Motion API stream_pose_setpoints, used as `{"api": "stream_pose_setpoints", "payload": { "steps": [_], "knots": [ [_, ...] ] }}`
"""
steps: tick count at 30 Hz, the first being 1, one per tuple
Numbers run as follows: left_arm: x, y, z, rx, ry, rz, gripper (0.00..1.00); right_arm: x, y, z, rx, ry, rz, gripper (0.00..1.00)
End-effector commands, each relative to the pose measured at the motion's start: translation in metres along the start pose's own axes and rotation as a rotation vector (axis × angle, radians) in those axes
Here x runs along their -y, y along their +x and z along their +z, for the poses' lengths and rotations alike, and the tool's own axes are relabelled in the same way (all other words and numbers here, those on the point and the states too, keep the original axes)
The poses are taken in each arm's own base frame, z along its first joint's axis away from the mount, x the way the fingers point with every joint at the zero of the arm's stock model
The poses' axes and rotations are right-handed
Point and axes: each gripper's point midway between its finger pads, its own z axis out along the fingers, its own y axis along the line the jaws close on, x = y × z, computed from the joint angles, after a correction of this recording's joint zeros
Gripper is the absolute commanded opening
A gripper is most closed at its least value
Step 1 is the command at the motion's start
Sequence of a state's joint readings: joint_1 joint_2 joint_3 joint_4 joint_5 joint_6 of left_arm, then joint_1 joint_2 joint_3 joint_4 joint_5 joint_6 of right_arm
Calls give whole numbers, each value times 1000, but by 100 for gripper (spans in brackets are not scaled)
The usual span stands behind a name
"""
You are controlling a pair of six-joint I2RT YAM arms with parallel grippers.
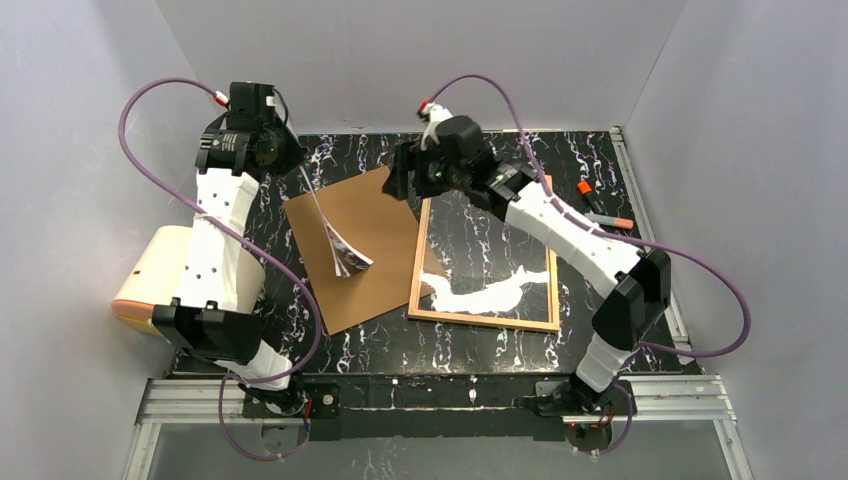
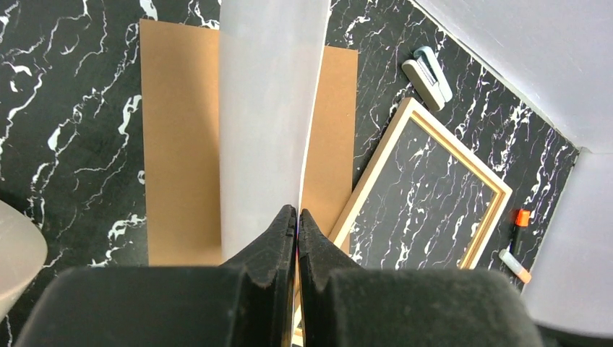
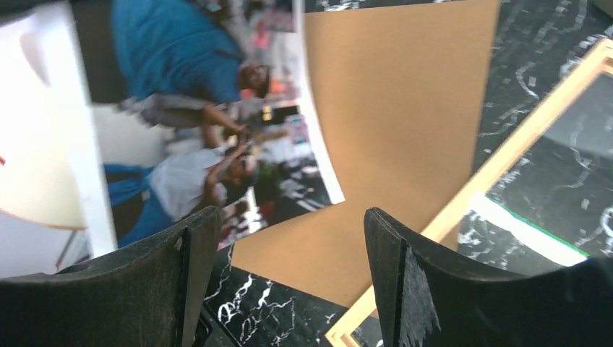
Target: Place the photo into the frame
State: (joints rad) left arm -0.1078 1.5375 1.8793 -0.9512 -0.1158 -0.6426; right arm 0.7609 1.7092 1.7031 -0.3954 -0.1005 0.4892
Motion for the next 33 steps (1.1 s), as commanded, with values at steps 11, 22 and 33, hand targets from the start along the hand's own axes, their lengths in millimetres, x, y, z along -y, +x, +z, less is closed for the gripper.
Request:
{"api": "stream_pose_setpoints", "payload": {
  "steps": [11,22,33],
  "knots": [
    [-5,2,3,6,-44,-122,0,-124,28,30,119,-50,-414,81],
    [-17,9,2,2,-85,-116,0,-161,23,38,153,-114,-430,84],
    [-19,10,-2,-2,-91,-113,0,-131,23,62,170,54,-449,82]
  ]
}}
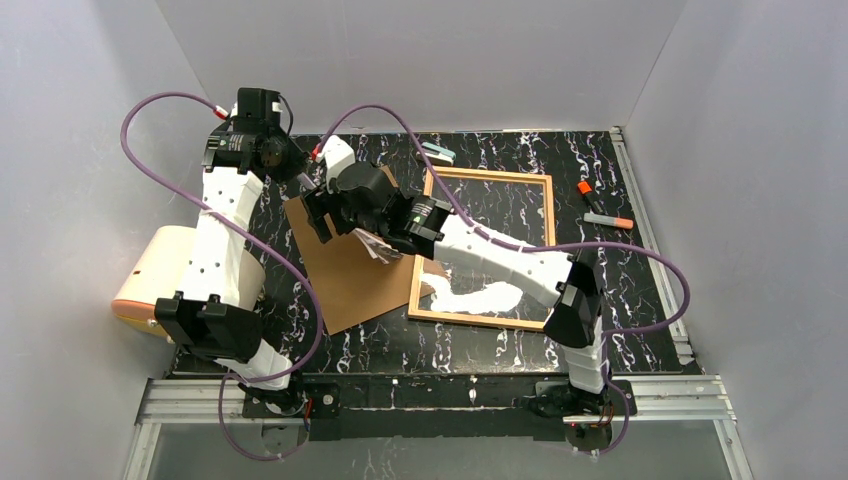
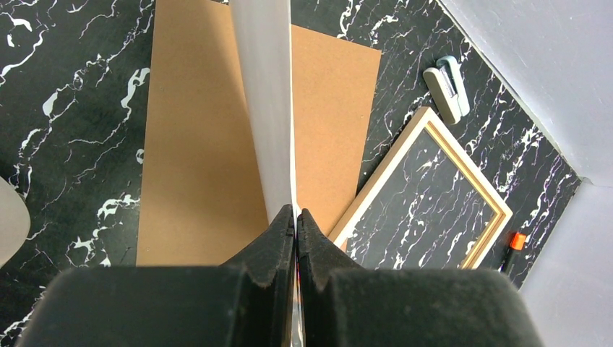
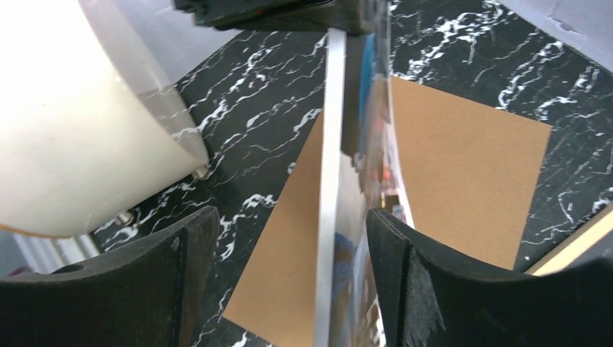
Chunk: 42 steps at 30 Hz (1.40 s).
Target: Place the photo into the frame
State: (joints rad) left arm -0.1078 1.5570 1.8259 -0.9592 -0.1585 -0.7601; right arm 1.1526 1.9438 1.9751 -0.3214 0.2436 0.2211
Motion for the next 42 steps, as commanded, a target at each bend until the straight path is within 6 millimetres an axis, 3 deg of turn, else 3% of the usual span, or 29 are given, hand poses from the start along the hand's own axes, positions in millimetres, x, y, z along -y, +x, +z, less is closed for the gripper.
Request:
{"api": "stream_pose_setpoints", "payload": {
  "steps": [1,6,14,16,18,22,25,30,35,39,42],
  "knots": [
    [-8,-4,-21,31,-4,-9,0,24,-11,12,39,151,-50,79],
    [-9,-1,-22,26,-2,-9,0,34,-10,21,25,208,-142,61],
    [-7,-2,-20,29,7,-13,0,41,-19,12,38,247,-189,15],
    [-3,-3,-19,29,18,-16,6,41,-24,7,51,245,-185,7],
    [1,-5,-19,32,34,-20,18,40,-31,3,70,239,-179,2],
    [12,-15,-23,58,75,-24,30,36,-45,-8,111,213,-168,1],
    [18,-20,-23,73,99,-24,25,30,-51,-15,119,168,-168,1],
    [20,-17,-16,65,106,-24,0,29,-54,-16,103,128,-137,29],
    [21,-14,-13,54,113,-24,0,31,-51,-15,86,96,-115,48],
    [21,-12,-12,47,114,-26,0,32,-43,-12,59,84,-120,50],
    [19,-11,-12,46,108,-25,0,33,-41,-11,51,89,-119,41]
  ]
}}
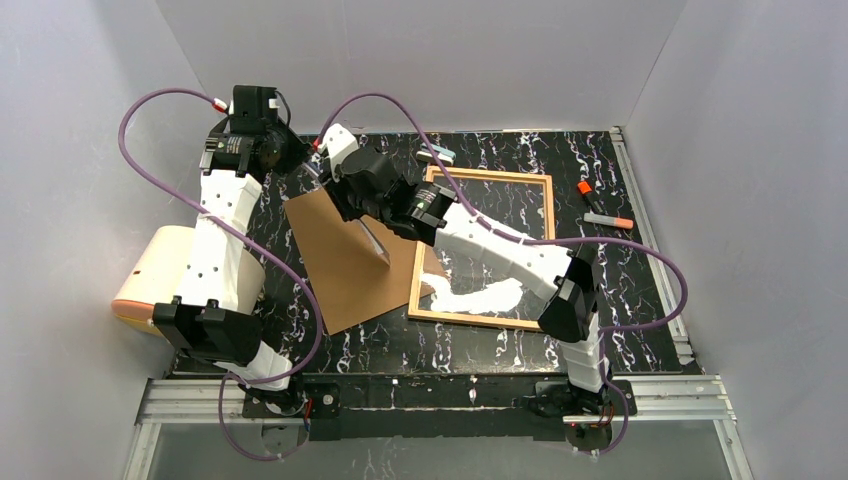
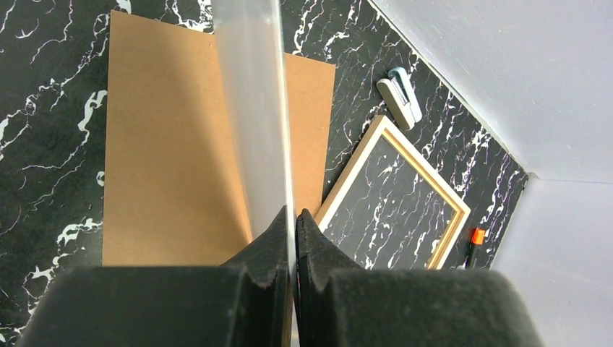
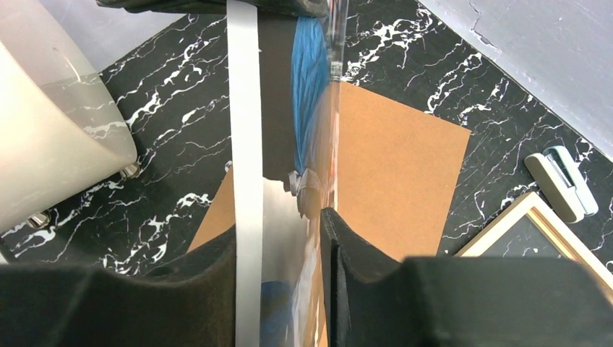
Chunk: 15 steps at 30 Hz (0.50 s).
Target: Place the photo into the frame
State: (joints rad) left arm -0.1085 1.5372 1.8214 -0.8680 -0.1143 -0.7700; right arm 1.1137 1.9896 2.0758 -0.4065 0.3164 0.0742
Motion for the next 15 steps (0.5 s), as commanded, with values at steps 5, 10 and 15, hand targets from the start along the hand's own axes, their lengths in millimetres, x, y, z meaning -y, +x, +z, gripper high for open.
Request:
{"api": "stream_pose_setpoints", "payload": {
  "steps": [5,10,15],
  "knots": [
    [-7,2,-6,0,-15,6,0,3,-44,-26,95,-9,35,18],
    [-9,0,-7,7,-26,17,0,4,-60,-41,129,-22,59,29],
    [-7,4,-5,-6,-14,11,0,2,-57,-39,111,-29,57,46]
  ]
}}
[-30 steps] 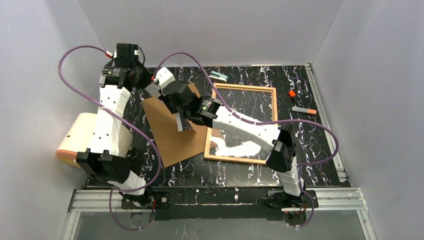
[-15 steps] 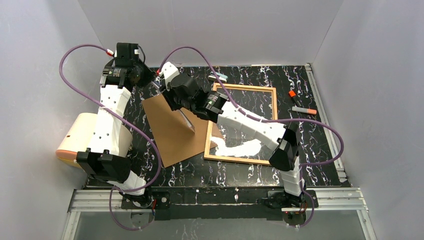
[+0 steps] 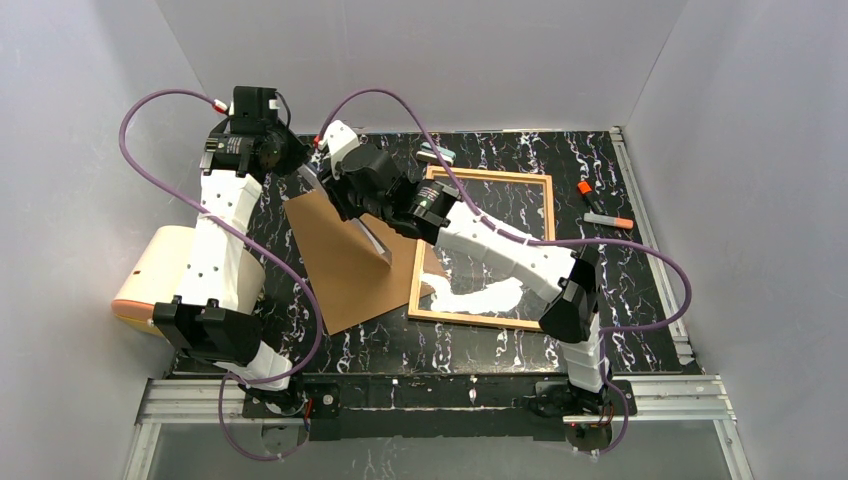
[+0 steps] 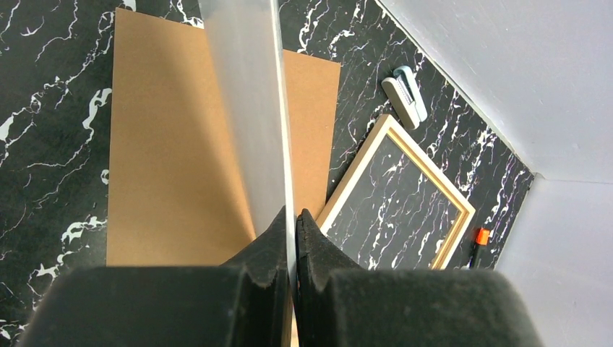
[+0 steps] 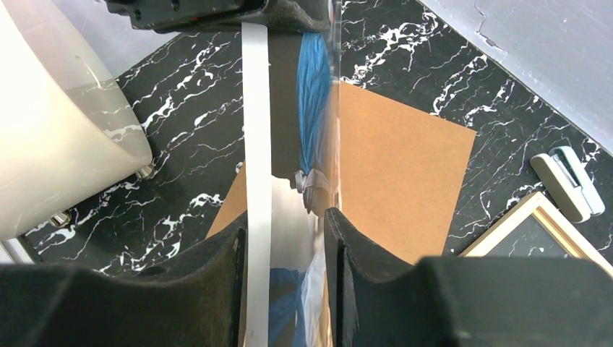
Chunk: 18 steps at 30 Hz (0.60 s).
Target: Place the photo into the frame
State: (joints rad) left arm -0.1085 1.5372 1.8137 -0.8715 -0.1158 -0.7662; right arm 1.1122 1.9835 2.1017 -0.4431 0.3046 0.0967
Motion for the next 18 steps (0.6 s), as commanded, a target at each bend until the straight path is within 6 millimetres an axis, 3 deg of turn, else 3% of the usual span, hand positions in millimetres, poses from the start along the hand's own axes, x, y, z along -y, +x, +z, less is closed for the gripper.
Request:
{"api": "stream_pose_setpoints", "payload": {
  "steps": [1,6,10,11,12,14,15,18],
  "knots": [
    [-4,2,-6,-1,-2,6,0,1,-50,-32,111,-24,31,41],
    [-3,2,-8,1,9,-1,0,-2,-38,-26,78,-34,20,13],
    [-1,1,-11,4,22,-4,0,-1,-42,-28,88,-30,21,1],
    [0,0,-12,9,25,-8,7,0,-44,-29,93,-26,22,1],
    [2,-2,-14,16,34,-13,20,1,-47,-31,102,-21,28,1],
    [9,-7,-19,38,70,-18,56,7,-52,-35,117,-16,46,1],
    [13,-10,-23,51,92,-19,69,13,-54,-36,121,-15,65,1],
    [30,-20,-34,85,182,-4,89,39,-57,-40,120,-26,183,1]
  ]
}}
